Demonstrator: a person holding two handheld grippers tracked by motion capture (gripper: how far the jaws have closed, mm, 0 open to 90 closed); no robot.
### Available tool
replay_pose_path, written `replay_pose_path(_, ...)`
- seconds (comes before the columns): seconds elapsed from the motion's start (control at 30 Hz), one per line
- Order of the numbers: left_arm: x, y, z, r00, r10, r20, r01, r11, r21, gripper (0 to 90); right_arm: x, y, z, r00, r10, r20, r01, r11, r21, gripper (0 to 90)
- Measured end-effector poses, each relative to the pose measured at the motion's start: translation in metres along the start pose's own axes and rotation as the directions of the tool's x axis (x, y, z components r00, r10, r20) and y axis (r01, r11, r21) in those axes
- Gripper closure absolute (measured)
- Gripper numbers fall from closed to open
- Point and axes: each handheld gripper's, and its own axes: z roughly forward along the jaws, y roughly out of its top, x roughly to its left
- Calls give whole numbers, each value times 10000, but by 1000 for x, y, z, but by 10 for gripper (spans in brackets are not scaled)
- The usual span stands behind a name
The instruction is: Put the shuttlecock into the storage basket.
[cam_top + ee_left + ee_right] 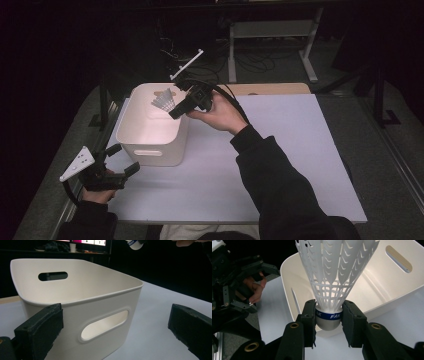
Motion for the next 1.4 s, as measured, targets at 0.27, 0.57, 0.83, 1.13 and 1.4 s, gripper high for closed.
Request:
replay_pose_path(0.27,0,0,0,10000,-10,17,10,10000,-11,0,-2,2,11,9999,-28,-96,28,10000,67,638)
replay_pose_path(0.57,0,0,0,10000,-28,32,28,10000,-31,0,-5,4,27,9996,-5,-284,11,9998,207,638)
replay_pose_path(0.83,0,0,-1,10000,-18,38,18,10000,-28,0,-9,4,39,9992,76,-402,-61,9992,387,638)
replay_pose_path(1.13,0,0,-1,10000,-31,53,31,10000,-53,0,-9,3,54,9983,7,-581,32,9977,681,637)
replay_pose_path(1.4,0,0,0,10000,-42,64,42,10000,-73,0,-8,2,66,9981,-1,-616,59,9955,946,637)
